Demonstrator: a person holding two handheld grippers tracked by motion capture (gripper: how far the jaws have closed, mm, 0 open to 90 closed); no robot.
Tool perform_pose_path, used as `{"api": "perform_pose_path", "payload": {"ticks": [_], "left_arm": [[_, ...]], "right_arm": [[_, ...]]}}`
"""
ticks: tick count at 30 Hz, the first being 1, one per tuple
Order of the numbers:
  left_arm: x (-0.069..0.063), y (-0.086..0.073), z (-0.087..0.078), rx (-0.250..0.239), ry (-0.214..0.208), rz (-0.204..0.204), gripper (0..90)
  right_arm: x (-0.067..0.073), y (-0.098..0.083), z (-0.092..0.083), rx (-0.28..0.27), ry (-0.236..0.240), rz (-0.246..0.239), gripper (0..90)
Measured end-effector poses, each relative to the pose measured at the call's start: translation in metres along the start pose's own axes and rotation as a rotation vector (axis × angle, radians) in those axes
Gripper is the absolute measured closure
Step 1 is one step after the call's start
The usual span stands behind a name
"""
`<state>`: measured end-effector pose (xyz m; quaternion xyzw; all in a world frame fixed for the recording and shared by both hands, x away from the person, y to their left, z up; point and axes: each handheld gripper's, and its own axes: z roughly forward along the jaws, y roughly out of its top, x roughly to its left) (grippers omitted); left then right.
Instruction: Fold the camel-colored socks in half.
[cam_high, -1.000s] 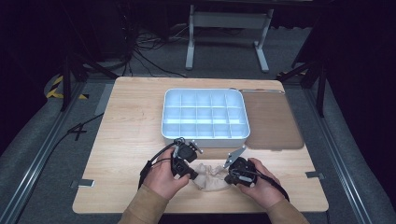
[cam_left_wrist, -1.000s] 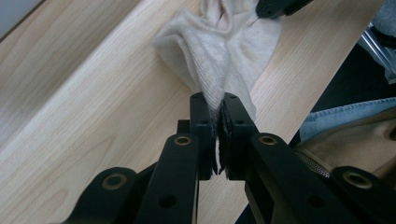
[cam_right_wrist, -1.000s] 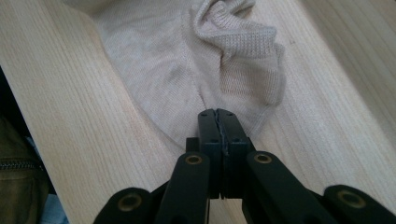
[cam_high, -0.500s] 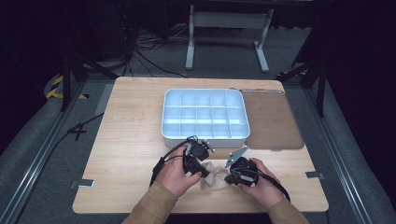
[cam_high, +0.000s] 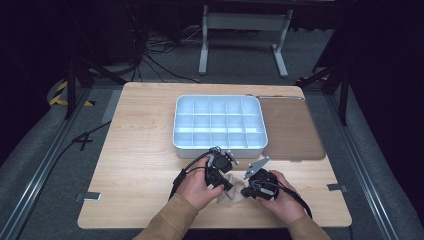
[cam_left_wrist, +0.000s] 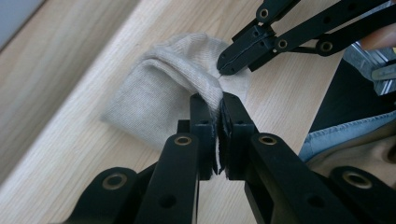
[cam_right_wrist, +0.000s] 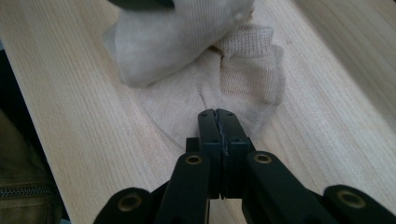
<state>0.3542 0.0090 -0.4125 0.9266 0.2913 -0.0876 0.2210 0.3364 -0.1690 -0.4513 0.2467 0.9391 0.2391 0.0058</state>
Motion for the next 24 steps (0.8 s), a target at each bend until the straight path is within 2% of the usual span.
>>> {"api": "perform_pose_path", "payload": {"ticks": [5,6,9,12,13,16,17,18,21,22,24], "left_arm": [[0.003,-0.002,0.007,-0.006,-0.006,0.003,85.7],[0.003,-0.003,0.008,-0.007,-0.01,-0.01,85.6],[0.003,-0.003,0.007,-0.016,-0.01,-0.002,85.4],[0.003,-0.005,0.004,-0.037,-0.013,0.013,77.4],[0.003,-0.006,0.0,-0.059,-0.014,0.029,70.9],[0.001,-0.009,-0.005,-0.08,-0.012,0.02,64.3],[0.0,-0.013,-0.014,-0.104,-0.01,0.026,63.8],[0.0,-0.013,-0.014,-0.104,-0.01,0.026,62.9],[0.0,-0.023,-0.032,-0.156,0.004,0.012,60.7],[0.0,-0.023,-0.032,-0.156,0.004,0.012,60.3],[0.002,-0.031,-0.043,-0.175,0.02,0.009,60.2]], "right_arm": [[0.001,0.001,0.0,0.004,-0.008,-0.007,90.0],[0.001,0.001,0.0,0.004,-0.007,-0.004,89.9],[0.002,0.001,0.0,0.005,-0.011,-0.003,89.8],[0.004,0.002,-0.001,0.018,-0.019,-0.016,88.3],[0.006,0.002,-0.003,0.019,-0.028,-0.012,84.6],[0.007,0.004,-0.011,0.012,-0.047,-0.01,83.4],[0.007,0.005,-0.014,0.001,-0.057,-0.009,83.4],[0.007,0.006,-0.019,-0.007,-0.062,-0.008,83.4],[0.008,0.01,-0.031,-0.036,-0.071,-0.012,84.4],[0.009,0.012,-0.034,-0.046,-0.078,-0.016,84.9],[0.01,0.014,-0.039,-0.059,-0.08,-0.022,85.2]]}}
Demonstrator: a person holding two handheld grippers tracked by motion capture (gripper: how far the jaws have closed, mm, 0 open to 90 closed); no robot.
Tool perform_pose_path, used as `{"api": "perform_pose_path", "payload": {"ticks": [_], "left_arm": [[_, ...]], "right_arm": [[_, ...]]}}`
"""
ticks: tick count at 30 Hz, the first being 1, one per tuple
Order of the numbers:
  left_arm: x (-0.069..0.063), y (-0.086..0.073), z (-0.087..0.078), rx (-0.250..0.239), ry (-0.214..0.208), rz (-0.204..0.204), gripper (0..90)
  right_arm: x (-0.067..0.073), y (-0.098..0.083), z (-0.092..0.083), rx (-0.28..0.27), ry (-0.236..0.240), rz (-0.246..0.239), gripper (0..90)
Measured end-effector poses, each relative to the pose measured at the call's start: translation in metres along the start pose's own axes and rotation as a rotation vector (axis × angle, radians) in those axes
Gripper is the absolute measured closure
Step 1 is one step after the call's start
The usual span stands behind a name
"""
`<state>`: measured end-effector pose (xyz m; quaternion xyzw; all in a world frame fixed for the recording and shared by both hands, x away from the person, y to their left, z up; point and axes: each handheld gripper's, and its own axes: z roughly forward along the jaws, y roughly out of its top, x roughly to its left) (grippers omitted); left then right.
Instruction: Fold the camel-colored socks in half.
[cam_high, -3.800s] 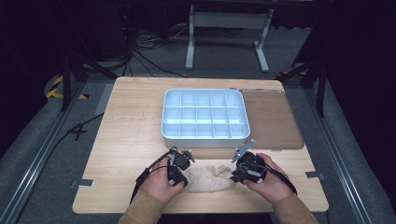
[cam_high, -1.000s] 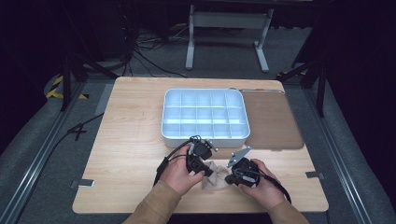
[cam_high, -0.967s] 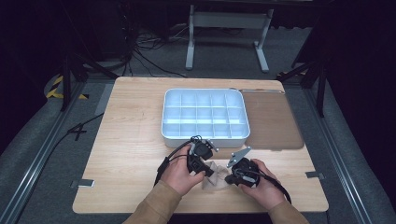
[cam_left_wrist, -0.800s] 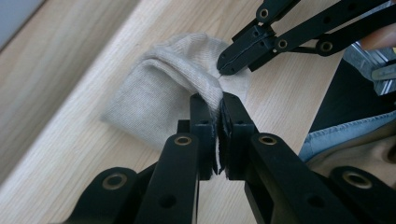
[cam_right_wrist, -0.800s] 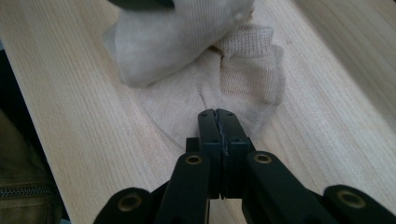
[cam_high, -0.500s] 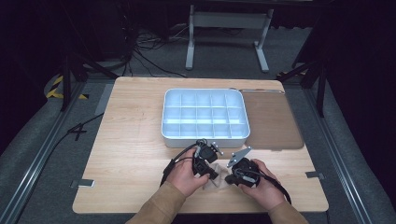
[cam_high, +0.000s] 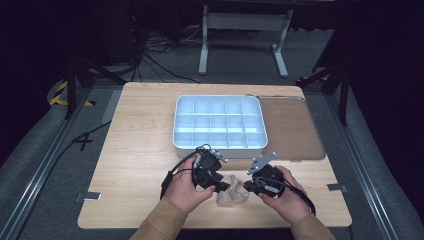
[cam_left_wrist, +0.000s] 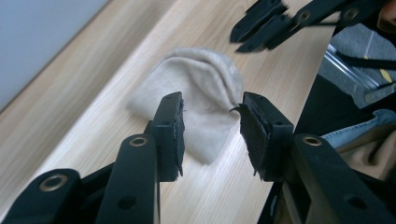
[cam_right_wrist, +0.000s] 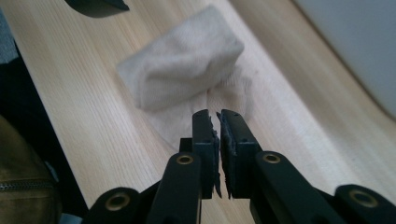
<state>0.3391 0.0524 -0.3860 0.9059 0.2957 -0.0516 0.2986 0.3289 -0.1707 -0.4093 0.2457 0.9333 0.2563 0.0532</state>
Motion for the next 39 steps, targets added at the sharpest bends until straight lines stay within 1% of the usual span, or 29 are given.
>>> {"api": "perform_pose_path", "payload": {"ticks": [2,3,5,6,7,8,10,11,12,13,14,18,20,23,24,25,26,28,30,31,32,34,35,39], "left_arm": [[0.001,-0.005,-0.006,-0.007,0.01,-0.018,60.2],[0.002,-0.008,-0.009,-0.007,0.017,-0.019,60.2],[0.003,-0.014,-0.012,-0.003,0.033,-0.034,60.5],[0.003,-0.018,-0.014,0.003,0.04,-0.042,60.8],[0.003,-0.018,-0.014,0.003,0.04,-0.042,61.1],[0.004,-0.021,-0.016,0.009,0.047,-0.046,61.1],[0.005,-0.027,-0.017,0.007,0.058,-0.056,61.3],[0.005,-0.029,-0.018,0.008,0.063,-0.064,61.3],[0.006,-0.032,-0.019,0.01,0.069,-0.071,61.5],[0.007,-0.035,-0.02,0.013,0.078,-0.076,61.5],[0.007,-0.035,-0.02,0.013,0.078,-0.076,61.7],[0.008,-0.041,-0.021,0.028,0.099,-0.085,61.9],[0.009,-0.041,-0.021,0.037,0.102,-0.088,61.9],[0.009,-0.04,-0.018,0.038,0.101,-0.086,61.5],[0.01,-0.039,-0.017,0.04,0.104,-0.078,61.5],[0.009,-0.038,-0.017,0.042,0.102,-0.083,61.5],[0.01,-0.037,-0.016,0.039,0.103,-0.074,61.4],[0.009,-0.034,-0.014,0.044,0.099,-0.073,61.5],[0.008,-0.031,-0.01,0.035,0.1,-0.06,61.8],[0.008,-0.028,-0.009,0.042,0.1,-0.048,62.0],[0.008,-0.027,-0.007,0.041,0.096,-0.052,62.2],[0.008,-0.024,-0.004,0.048,0.093,-0.042,62.3],[0.007,-0.023,-0.002,0.05,0.09,-0.047,62.5],[0.007,-0.017,0.005,0.05,0.089,-0.025,63.5]], "right_arm": [[0.003,0.005,-0.007,-0.024,-0.004,-0.006,86.0],[0.004,0.009,-0.01,-0.039,-0.002,-0.016,86.4],[0.007,0.016,-0.013,-0.065,0.004,-0.037,86.8],[0.009,0.019,-0.014,-0.074,0.015,-0.044,86.9],[0.009,0.019,-0.014,-0.074,0.015,-0.044,86.9],[0.011,0.023,-0.014,-0.079,0.014,-0.053,86.9],[0.016,0.033,-0.01,-0.084,0.033,-0.077,87.0],[0.016,0.033,-0.01,-0.084,0.033,-0.077,87.0],[0.018,0.037,-0.005,-0.081,0.038,-0.089,87.1],[0.018,0.039,-0.002,-0.079,0.042,-0.096,87.1],[0.018,0.039,-0.002,-0.079,0.042,-0.096,87.1],[0.02,0.044,0.011,-0.057,0.049,-0.111,86.9],[0.019,0.044,0.014,-0.049,0.041,-0.112,87.0],[0.017,0.041,0.017,-0.03,0.038,-0.096,87.2],[0.016,0.039,0.017,-0.031,0.04,-0.091,87.2],[0.015,0.038,0.016,-0.03,0.035,-0.084,87.2],[0.014,0.037,0.016,-0.03,0.036,-0.082,87.2],[0.013,0.033,0.015,-0.027,0.035,-0.072,87.1],[0.012,0.03,0.014,-0.025,0.027,-0.06,87.0],[0.011,0.028,0.014,-0.022,0.029,-0.058,86.7],[0.01,0.025,0.014,-0.02,0.021,-0.05,86.7],[0.009,0.022,0.014,-0.02,0.021,-0.041,86.6],[0.009,0.02,0.014,-0.018,0.02,-0.038,86.6],[0.008,0.014,0.017,-0.012,0.016,-0.023,86.4]]}}
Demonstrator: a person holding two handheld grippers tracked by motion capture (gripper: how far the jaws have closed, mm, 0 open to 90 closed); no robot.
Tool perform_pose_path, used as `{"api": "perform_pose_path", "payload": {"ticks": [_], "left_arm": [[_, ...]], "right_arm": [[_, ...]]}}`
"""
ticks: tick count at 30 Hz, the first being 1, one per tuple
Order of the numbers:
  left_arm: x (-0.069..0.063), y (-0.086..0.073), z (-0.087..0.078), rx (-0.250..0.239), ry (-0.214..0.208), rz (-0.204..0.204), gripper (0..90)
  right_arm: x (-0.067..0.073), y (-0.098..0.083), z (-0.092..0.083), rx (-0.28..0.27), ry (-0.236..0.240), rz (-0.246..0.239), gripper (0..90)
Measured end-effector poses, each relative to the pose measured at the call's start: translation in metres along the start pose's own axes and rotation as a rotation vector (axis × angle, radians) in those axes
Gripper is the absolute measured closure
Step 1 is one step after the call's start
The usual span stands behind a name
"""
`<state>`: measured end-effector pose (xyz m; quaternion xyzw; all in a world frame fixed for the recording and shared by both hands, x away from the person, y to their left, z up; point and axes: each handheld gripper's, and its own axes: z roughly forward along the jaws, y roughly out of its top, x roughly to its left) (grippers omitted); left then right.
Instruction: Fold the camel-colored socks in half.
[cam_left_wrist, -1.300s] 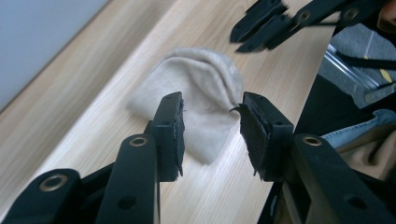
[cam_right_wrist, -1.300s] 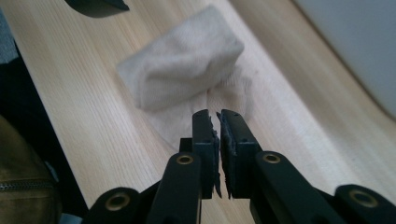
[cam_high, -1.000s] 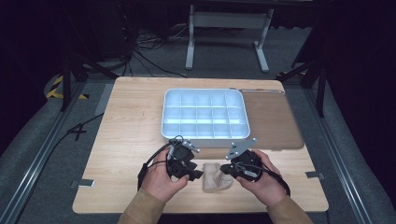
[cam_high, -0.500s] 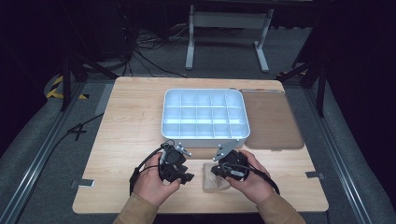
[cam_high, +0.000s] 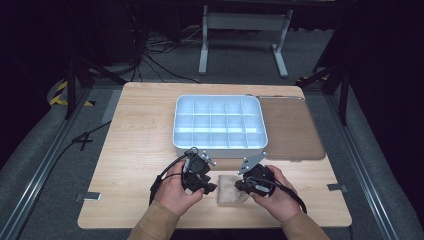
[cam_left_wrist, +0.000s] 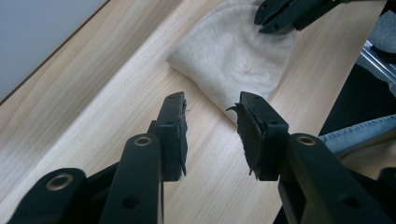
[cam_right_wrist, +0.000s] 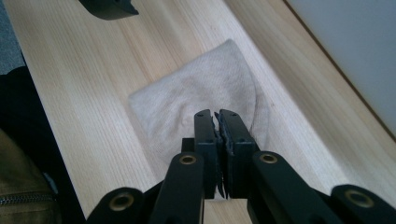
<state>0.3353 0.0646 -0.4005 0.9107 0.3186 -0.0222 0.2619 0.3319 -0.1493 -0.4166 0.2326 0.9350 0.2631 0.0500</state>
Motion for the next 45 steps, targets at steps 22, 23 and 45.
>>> {"api": "perform_pose_path", "payload": {"ticks": [22,23,45], "left_arm": [[-0.014,0.016,0.049,0.12,0.014,0.084,77.3],[-0.014,0.016,0.05,0.125,0.012,0.085,77.1],[-0.008,0.024,0.064,-0.028,0.089,0.028,81.5]], "right_arm": [[-0.004,-0.024,0.015,0.035,-0.015,0.041,84.8],[-0.004,-0.024,0.016,0.033,-0.021,0.043,84.8],[-0.002,-0.03,0.012,0.009,-0.019,0.037,84.1]]}}
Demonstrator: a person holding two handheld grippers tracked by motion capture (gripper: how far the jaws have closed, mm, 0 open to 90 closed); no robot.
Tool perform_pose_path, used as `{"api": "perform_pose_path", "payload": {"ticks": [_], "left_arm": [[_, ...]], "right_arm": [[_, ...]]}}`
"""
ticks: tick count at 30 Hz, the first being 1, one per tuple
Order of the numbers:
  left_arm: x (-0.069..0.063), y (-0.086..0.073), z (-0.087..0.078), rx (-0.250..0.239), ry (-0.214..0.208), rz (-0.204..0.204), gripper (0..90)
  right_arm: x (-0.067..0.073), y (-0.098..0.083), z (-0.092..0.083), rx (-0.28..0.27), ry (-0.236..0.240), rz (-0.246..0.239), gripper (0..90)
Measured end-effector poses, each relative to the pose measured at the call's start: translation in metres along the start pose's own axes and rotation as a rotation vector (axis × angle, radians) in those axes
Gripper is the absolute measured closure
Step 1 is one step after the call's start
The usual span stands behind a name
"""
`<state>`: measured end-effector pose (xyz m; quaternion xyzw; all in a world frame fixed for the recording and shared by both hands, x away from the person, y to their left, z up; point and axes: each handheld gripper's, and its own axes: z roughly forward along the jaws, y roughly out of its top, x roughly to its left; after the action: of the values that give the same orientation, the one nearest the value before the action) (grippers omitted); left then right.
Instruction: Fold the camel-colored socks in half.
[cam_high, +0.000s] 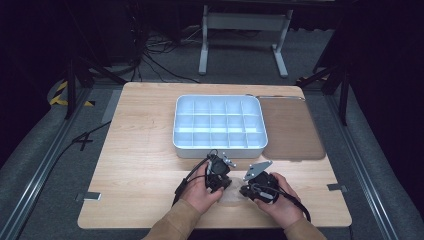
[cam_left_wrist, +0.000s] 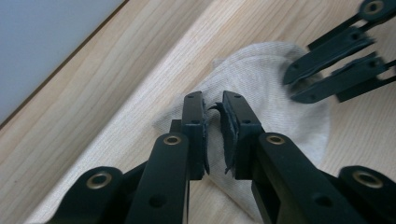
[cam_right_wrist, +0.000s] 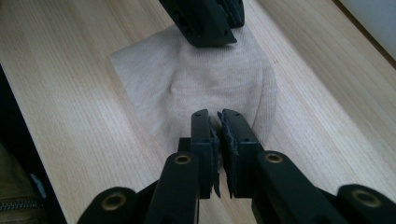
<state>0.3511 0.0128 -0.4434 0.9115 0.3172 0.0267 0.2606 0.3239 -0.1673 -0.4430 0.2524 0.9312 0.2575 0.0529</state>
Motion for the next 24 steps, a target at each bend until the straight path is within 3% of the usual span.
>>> {"api": "perform_pose_path", "payload": {"ticks": [8,17,24], "left_arm": [[0.002,-0.002,-0.001,-0.005,-0.013,-0.011,80.9],[0.008,-0.011,-0.031,-0.065,-0.036,-0.025,75.9],[0.012,-0.018,-0.039,-0.02,-0.061,-0.054,75.6]], "right_arm": [[-0.004,-0.006,0.001,0.014,0.004,0.019,85.7],[-0.004,0.0,-0.013,-0.008,0.004,0.018,86.0],[-0.002,0.006,-0.019,-0.023,0.016,0.02,87.1]]}}
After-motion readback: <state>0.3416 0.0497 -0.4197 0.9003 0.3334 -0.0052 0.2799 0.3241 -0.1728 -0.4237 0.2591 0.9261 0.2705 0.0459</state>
